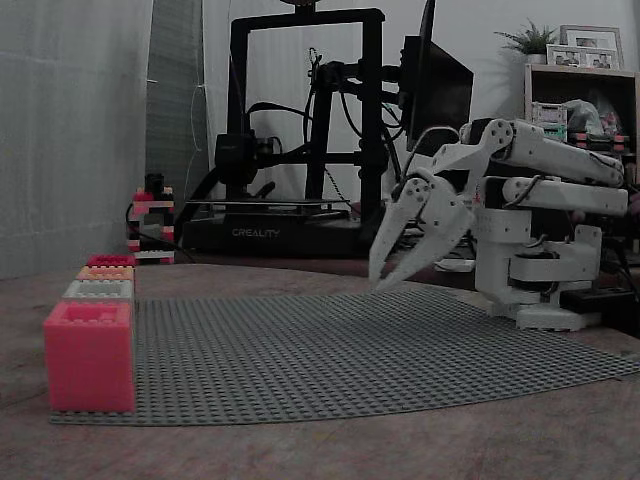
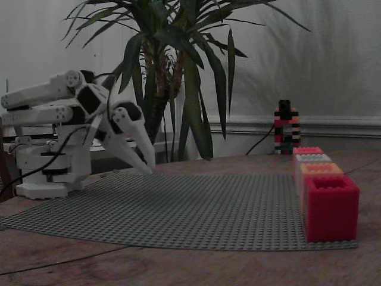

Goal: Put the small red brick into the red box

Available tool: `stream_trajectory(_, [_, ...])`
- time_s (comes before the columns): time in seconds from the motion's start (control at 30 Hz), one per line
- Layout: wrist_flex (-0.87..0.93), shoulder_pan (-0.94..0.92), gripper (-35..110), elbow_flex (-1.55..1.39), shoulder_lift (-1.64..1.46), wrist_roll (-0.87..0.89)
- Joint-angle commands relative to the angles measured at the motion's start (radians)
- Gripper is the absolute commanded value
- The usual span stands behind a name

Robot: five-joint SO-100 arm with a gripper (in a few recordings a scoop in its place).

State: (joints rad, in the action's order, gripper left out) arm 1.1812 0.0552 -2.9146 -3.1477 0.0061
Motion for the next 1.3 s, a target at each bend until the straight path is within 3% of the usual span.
stream_trajectory(0.0, [0.067, 0.021, 0, 0.017, -0.058, 0.020])
stream_trajectory(0.5, [0.222, 0.029, 0, 0.051, -0.072, 0.011])
stream_trajectory(1.27, [0.221, 0.021, 0, 0.051, -0.072, 0.046])
